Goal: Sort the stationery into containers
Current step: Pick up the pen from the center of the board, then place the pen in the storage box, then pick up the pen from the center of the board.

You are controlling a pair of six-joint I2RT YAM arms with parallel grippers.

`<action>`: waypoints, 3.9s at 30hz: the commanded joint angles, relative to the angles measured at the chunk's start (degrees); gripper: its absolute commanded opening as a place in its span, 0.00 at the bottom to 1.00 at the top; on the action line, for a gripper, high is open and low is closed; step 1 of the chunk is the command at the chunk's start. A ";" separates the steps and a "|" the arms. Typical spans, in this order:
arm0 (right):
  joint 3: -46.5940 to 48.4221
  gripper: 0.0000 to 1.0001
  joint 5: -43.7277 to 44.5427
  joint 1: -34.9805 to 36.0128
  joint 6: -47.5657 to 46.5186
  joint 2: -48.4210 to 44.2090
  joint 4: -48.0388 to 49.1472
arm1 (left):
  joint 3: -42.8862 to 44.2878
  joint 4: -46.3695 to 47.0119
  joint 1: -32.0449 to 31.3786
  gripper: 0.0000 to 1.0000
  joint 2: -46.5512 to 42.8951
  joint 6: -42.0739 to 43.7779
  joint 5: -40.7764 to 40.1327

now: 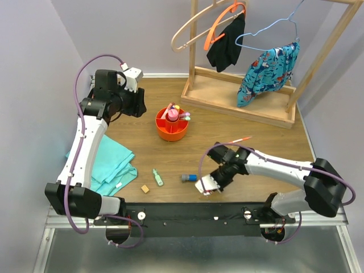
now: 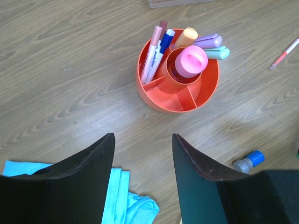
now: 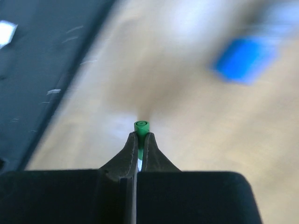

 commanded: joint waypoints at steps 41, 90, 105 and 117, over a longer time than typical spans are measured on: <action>53.10 0.01 -14.09 -15.64 85.75 50.16 94.52 | 20.30 2.90 8.30 0.55 26.07 -2.88 1.94; 27.88 0.54 19.92 -30.10 96.10 7.55 36.95 | 20.56 5.01 -15.23 0.66 12.63 10.02 21.63; 14.08 0.48 31.51 -53.94 96.72 -18.64 14.22 | 44.02 7.03 -47.23 0.67 46.46 8.10 -2.28; 10.39 0.59 34.96 -56.42 101.83 -26.21 9.62 | 48.78 12.48 -48.48 0.67 63.17 13.81 -2.54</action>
